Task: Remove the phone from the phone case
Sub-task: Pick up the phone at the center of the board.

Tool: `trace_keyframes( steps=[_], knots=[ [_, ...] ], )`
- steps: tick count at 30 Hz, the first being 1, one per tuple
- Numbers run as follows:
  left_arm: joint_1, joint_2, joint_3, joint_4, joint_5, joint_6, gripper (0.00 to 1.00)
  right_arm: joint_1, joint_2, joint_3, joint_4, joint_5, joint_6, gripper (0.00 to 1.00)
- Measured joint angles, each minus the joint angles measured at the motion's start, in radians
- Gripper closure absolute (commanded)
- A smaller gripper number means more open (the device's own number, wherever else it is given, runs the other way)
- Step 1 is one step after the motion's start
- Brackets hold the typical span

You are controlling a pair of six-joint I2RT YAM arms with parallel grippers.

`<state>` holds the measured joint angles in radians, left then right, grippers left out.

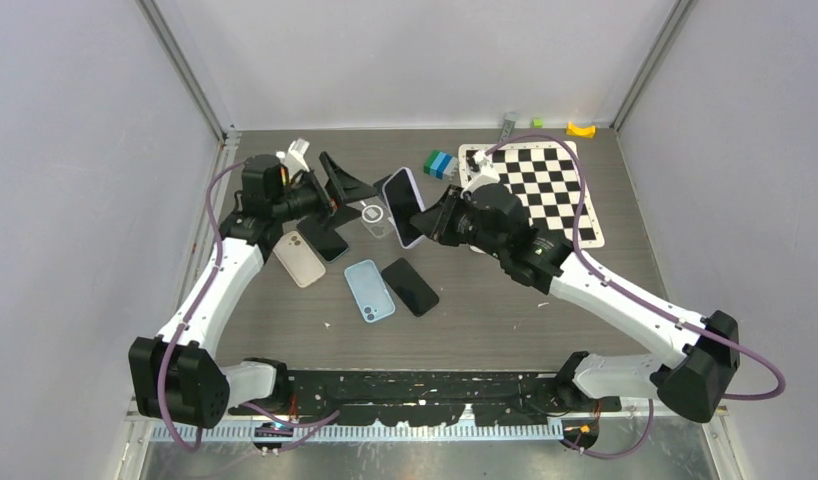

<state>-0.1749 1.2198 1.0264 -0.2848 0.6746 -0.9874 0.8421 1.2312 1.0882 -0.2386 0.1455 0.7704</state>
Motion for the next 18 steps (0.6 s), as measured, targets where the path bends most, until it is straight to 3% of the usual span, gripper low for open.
trace_keyframes(
  steps=[6,8,11,14,16,18],
  knots=[
    [0.0,0.0,0.002,0.315,0.169,-0.111,0.09,-0.037,-0.027,-0.004,0.184,-0.225,0.148,0.99],
    [0.0,0.0,0.006,0.388,0.202,-0.151,0.19,-0.037,-0.027,-0.003,0.237,-0.286,0.189,0.99],
    [0.0,0.001,0.013,0.476,0.231,-0.214,0.46,-0.037,-0.026,0.0,0.285,-0.35,0.232,0.99],
    [0.0,0.002,0.019,0.562,0.243,-0.286,0.62,-0.037,-0.025,0.003,0.314,-0.386,0.257,0.99],
    [0.002,0.005,0.019,0.614,0.245,-0.334,0.64,-0.039,-0.024,0.008,0.343,-0.4,0.272,0.99],
    [0.004,0.006,0.021,0.663,0.244,-0.379,0.59,-0.044,-0.023,0.014,0.36,-0.407,0.285,0.99]
  ],
)
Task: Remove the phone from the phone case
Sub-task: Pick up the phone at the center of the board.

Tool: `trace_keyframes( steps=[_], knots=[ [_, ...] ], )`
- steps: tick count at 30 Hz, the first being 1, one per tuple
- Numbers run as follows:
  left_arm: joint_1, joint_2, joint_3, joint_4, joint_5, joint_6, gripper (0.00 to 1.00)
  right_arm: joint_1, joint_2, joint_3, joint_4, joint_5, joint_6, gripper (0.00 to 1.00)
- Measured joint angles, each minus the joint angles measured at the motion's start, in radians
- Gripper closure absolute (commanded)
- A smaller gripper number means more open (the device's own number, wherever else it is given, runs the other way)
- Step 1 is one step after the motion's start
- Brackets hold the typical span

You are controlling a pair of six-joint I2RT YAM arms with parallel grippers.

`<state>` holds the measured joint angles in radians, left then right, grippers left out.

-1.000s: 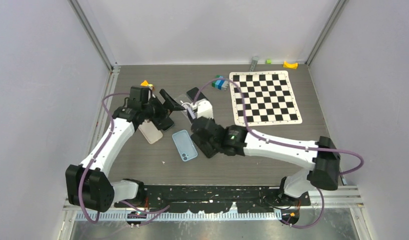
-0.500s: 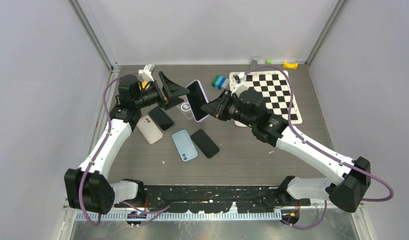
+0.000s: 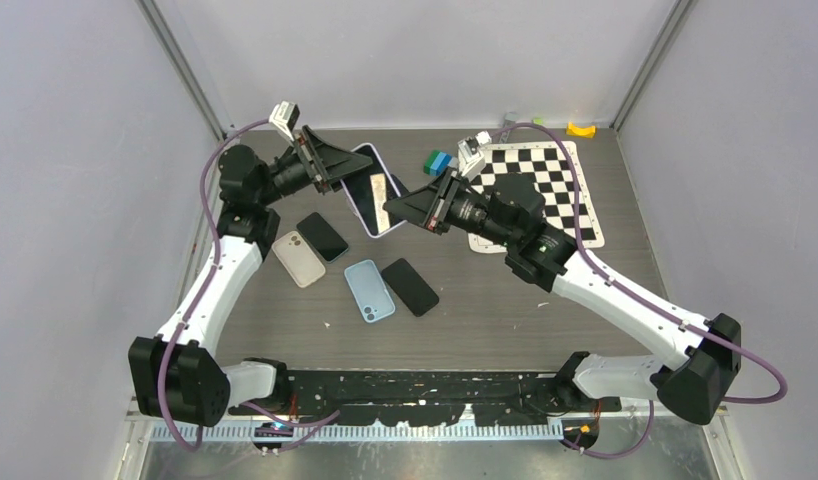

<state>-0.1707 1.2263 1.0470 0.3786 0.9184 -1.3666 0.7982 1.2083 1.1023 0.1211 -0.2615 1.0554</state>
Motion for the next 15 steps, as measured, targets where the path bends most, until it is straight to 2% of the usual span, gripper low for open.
trace_keyframes(
  steps=[3,6,9,11,12,14,15],
  knots=[
    [0.0,0.0,0.008,0.048,-0.002,-0.045,0.55,-0.012,0.0,0.0,0.032,-0.015,0.023,0.99],
    [0.0,0.0,0.025,0.094,-0.002,-0.085,0.58,-0.027,0.008,0.0,0.07,-0.04,0.051,0.99],
    [0.001,0.0,0.036,0.119,-0.004,-0.101,0.71,-0.035,0.021,0.0,0.116,-0.064,0.082,0.99],
    [0.002,0.0,0.036,0.13,-0.008,-0.112,0.83,-0.039,0.033,0.0,0.156,-0.079,0.109,0.99],
    [0.002,0.0,0.036,0.131,-0.01,-0.117,0.98,-0.04,0.039,0.0,0.167,-0.084,0.118,0.99],
    [0.002,0.0,0.036,0.134,-0.014,-0.128,1.0,-0.044,0.049,0.0,0.196,-0.094,0.135,0.97],
    [0.004,0.0,0.036,0.135,-0.018,-0.132,1.0,-0.047,0.054,0.0,0.205,-0.101,0.14,0.85]
  ],
)
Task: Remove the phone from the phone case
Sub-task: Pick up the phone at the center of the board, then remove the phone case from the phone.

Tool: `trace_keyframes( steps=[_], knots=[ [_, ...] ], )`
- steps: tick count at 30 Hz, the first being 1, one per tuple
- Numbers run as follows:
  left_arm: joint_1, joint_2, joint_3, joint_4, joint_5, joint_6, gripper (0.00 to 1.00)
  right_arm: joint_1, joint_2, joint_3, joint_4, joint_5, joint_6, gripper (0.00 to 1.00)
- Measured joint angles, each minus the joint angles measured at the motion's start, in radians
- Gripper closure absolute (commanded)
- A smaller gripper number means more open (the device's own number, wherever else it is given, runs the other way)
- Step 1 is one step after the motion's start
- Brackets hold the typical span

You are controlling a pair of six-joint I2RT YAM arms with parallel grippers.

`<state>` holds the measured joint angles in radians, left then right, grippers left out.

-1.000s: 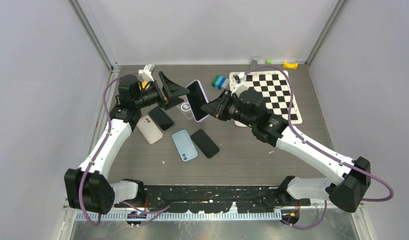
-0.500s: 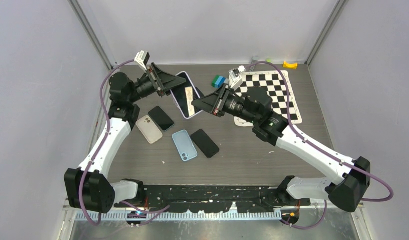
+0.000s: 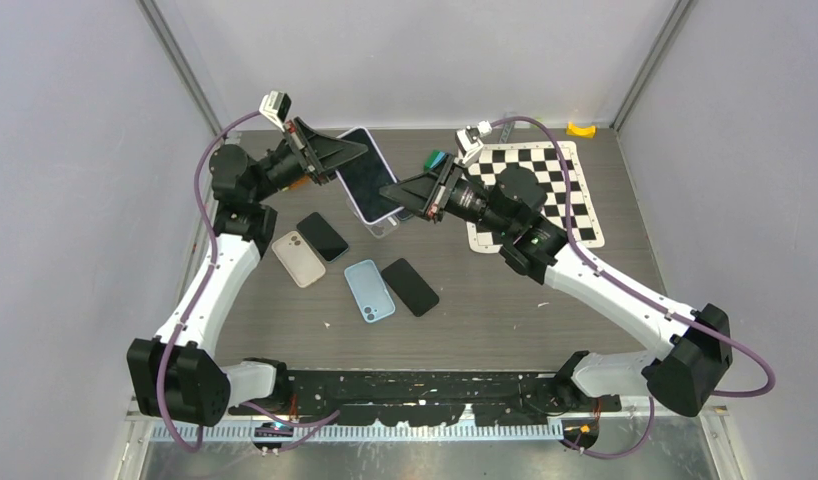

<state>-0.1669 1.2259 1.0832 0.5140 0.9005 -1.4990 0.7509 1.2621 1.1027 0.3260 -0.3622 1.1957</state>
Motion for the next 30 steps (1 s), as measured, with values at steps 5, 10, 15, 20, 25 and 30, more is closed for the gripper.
trace_keyframes(
  steps=[5,10,15,20,25,30],
  knots=[
    [-0.003,0.0,0.0,-0.001,-0.002,-0.007,1.0,-0.004,0.009,-0.002,0.043,-0.004,0.005,0.19],
    [-0.011,0.001,0.002,-0.002,-0.003,-0.019,1.0,-0.001,0.009,-0.008,0.063,-0.016,-0.053,0.14],
    [-0.011,0.019,0.019,-0.006,-0.022,-0.042,1.0,0.04,0.009,-0.008,0.016,-0.018,-0.15,0.36],
    [-0.01,0.037,0.02,-0.018,-0.04,-0.066,1.0,0.093,0.009,-0.007,-0.063,0.002,-0.231,0.57],
    [-0.01,0.051,0.02,-0.055,-0.053,-0.075,1.0,0.1,0.008,0.003,-0.063,0.024,-0.266,0.67],
    [-0.01,0.051,0.02,-0.076,-0.055,-0.103,1.0,0.103,0.008,0.005,-0.061,0.03,-0.268,0.79]
  ],
)
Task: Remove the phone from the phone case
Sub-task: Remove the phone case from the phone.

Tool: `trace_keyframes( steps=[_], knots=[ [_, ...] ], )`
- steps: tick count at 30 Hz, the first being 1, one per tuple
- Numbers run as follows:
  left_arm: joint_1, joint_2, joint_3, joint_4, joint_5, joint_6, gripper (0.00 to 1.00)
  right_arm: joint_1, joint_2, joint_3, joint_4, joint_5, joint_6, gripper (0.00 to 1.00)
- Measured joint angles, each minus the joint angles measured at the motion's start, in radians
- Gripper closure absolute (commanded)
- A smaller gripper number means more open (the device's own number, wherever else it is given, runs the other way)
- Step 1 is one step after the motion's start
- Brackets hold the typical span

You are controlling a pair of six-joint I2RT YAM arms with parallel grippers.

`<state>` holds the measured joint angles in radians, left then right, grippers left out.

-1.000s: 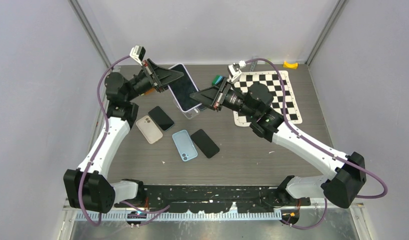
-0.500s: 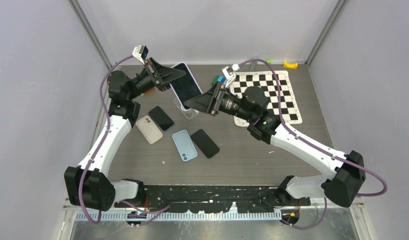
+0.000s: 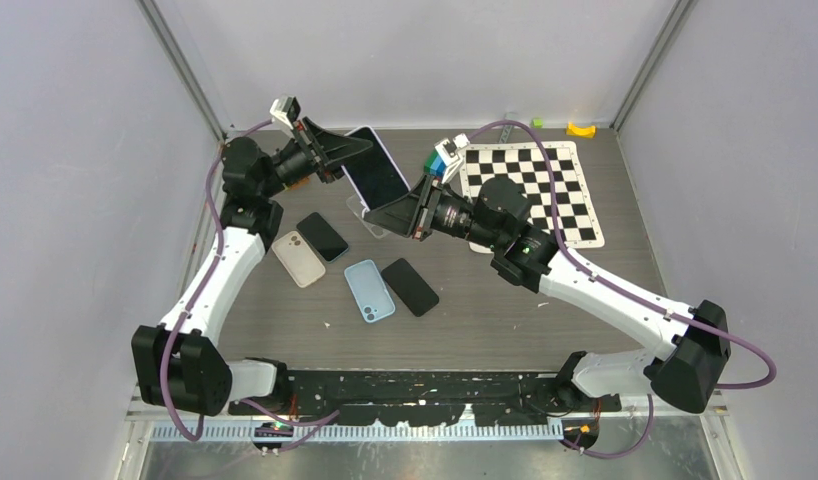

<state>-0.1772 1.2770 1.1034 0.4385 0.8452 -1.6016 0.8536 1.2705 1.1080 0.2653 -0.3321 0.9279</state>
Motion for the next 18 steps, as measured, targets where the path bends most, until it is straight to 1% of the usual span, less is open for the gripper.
trace_keyframes(
  steps=[1,2,4,11,18],
  knots=[
    [0.0,0.0,0.0,-0.004,0.0,-0.011,1.0,0.0,0.0,0.0,0.003,0.002,-0.001,0.83],
    [0.0,0.0,0.0,-0.006,-0.001,-0.019,1.0,0.001,0.0,0.001,0.003,0.004,-0.002,0.9],
    [0.0,0.0,0.0,-0.01,-0.002,-0.037,1.0,0.003,0.0,0.002,0.005,0.009,-0.003,0.98],
    [0.001,0.0,-0.017,-0.029,-0.008,-0.113,1.0,0.013,0.0,0.023,-0.022,0.041,-0.055,0.99],
    [0.001,0.0,-0.148,-0.005,-0.019,-0.253,1.0,0.036,-0.001,0.035,-0.128,0.111,-0.18,0.99]
  ],
)
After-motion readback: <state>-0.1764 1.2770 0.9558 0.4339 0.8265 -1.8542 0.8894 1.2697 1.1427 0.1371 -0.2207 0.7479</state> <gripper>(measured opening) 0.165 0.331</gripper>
